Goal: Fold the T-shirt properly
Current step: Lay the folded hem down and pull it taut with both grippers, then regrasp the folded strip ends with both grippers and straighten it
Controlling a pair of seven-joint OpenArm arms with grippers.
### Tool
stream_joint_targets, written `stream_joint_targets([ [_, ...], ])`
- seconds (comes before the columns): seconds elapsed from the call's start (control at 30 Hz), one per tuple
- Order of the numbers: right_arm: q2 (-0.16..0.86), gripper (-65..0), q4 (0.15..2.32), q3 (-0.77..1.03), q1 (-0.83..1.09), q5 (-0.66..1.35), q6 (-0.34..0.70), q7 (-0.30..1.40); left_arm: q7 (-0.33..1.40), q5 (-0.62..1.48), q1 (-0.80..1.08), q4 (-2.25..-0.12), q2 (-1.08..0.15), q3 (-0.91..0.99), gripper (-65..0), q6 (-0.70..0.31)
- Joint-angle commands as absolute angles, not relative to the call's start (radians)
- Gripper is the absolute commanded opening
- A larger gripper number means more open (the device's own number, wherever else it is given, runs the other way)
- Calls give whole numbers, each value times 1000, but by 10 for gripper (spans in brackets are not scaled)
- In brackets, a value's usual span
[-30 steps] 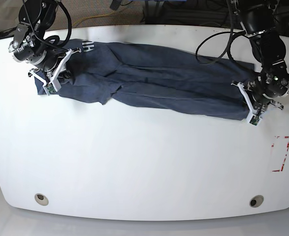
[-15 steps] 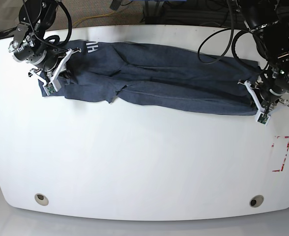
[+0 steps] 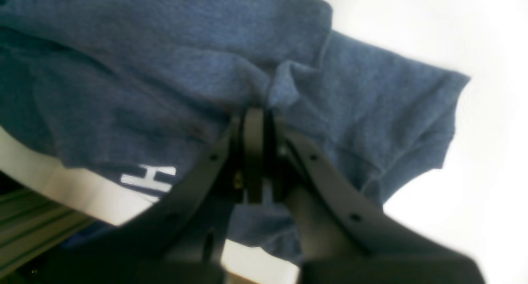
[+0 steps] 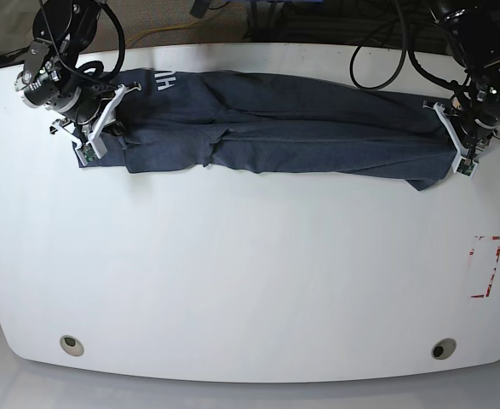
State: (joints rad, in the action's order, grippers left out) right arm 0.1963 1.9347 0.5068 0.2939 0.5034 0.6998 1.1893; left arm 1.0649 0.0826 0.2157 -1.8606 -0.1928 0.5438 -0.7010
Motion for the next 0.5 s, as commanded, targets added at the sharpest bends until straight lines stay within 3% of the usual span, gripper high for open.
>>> stream_joint_targets([
  [0.0,211,-637,1956,538,312,510,698,1179,1053,81,225,-1879,-208,555,-614,-698],
  [0.47,211,-629,1934,553,386,501,698,1175,1049,79,232,-1704,-223,538,-596,-698],
])
